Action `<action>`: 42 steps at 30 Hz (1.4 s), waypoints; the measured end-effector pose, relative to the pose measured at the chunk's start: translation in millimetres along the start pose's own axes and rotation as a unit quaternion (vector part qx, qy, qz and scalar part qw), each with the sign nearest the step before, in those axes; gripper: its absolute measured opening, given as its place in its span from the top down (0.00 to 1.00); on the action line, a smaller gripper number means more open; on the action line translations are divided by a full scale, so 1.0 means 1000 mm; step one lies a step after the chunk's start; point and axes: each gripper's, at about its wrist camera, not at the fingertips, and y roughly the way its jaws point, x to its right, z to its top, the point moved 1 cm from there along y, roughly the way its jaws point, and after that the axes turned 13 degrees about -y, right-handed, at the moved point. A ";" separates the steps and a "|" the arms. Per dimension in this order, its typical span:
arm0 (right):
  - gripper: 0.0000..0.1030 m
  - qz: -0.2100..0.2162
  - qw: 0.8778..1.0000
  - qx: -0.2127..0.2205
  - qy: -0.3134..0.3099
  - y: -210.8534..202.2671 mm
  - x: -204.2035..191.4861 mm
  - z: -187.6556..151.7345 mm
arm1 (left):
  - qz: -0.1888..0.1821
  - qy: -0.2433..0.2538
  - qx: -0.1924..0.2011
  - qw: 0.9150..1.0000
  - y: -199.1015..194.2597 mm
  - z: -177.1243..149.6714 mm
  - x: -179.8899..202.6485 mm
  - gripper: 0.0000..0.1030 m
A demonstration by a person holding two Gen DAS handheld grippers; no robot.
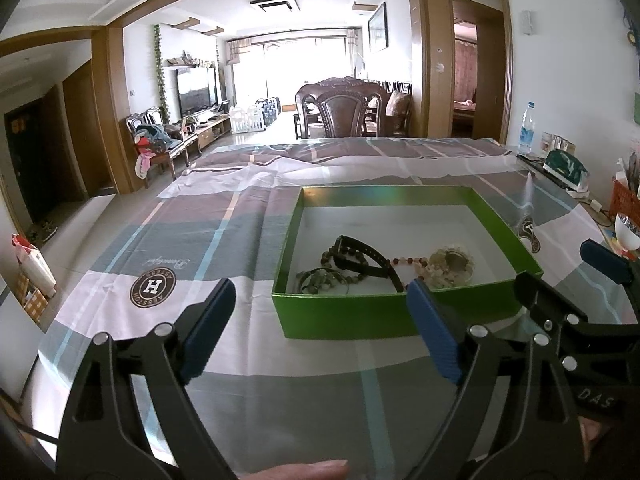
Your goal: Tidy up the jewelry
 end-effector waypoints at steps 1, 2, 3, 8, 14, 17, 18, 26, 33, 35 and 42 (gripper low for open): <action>0.05 0.000 1.000 -0.001 0.000 0.000 0.000 0.000 | 0.001 0.000 -0.001 1.000 0.000 0.000 0.001 0.16; 0.04 0.000 1.000 -0.001 0.000 0.000 0.000 0.000 | 0.001 0.000 -0.001 1.000 0.000 0.000 0.001 0.16; 0.04 -0.001 1.000 -0.001 0.000 0.000 0.000 0.000 | 0.001 0.000 -0.001 1.000 0.000 -0.001 0.001 0.16; 0.03 -0.002 1.000 0.000 0.001 -0.001 0.002 0.001 | 0.004 -0.001 0.000 1.000 0.000 0.001 -0.004 0.11; 0.03 0.003 1.000 0.003 0.002 -0.002 0.005 0.003 | 0.011 -0.005 0.002 1.000 0.000 0.004 -0.011 0.05; 0.03 0.002 1.000 0.002 0.001 -0.002 0.006 0.003 | 0.013 -0.003 0.002 1.000 0.000 0.004 -0.011 0.04; 0.03 0.003 1.000 0.002 0.002 -0.002 0.005 0.003 | 0.014 -0.002 0.002 1.000 0.000 0.005 -0.012 0.04; 0.03 0.003 1.000 0.002 0.001 -0.002 0.005 0.002 | 0.014 -0.002 0.000 1.000 0.001 0.004 -0.010 0.04; 0.03 0.003 1.000 0.001 0.001 -0.002 0.005 0.002 | 0.015 -0.002 0.000 1.000 0.001 0.003 -0.010 0.04; 0.03 0.002 1.000 0.000 0.001 -0.002 0.004 0.002 | 0.015 -0.002 0.000 1.000 0.001 0.003 -0.009 0.04; 0.03 0.002 1.000 0.000 0.001 -0.001 0.004 0.001 | 0.014 -0.002 -0.001 1.000 0.002 0.003 -0.010 0.04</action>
